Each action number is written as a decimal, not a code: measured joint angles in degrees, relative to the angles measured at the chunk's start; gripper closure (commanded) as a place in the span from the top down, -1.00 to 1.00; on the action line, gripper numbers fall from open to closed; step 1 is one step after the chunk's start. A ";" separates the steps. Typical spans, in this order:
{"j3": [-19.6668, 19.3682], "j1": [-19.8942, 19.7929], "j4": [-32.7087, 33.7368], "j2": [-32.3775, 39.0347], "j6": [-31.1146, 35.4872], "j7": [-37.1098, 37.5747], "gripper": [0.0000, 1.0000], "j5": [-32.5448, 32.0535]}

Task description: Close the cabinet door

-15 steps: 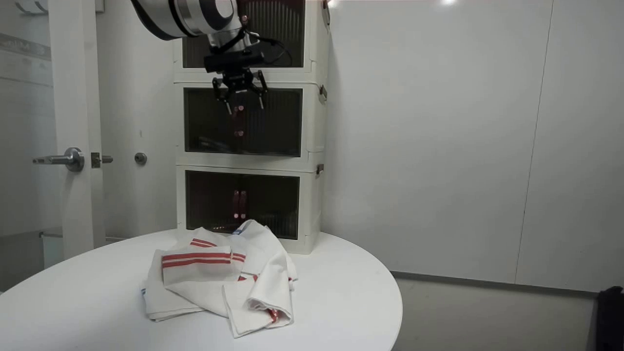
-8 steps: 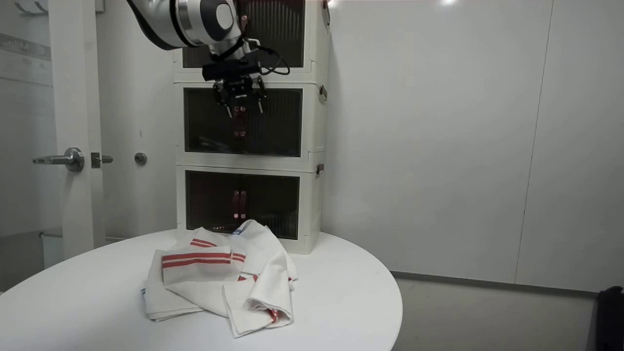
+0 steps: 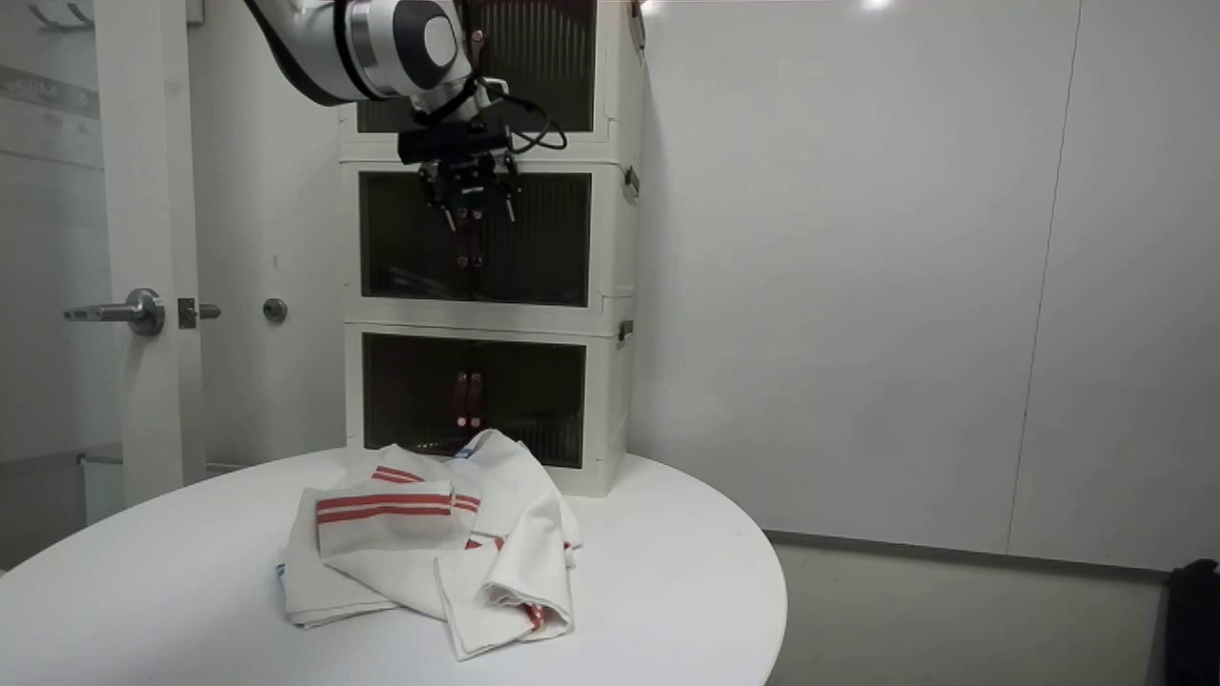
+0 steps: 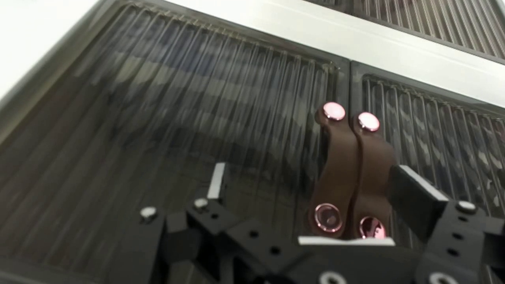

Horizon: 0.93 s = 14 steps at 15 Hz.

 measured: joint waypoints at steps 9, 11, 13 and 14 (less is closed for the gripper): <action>-4.78 -0.05 -3.62 -7.51 -11.44 3.73 1.00 -5.84; -7.06 0.33 -8.37 -12.45 -14.75 9.21 1.00 -11.74; -7.70 0.52 -14.03 -17.52 -18.70 14.51 1.00 -16.46; -7.53 0.63 -17.10 -20.02 -20.63 16.79 1.00 -17.79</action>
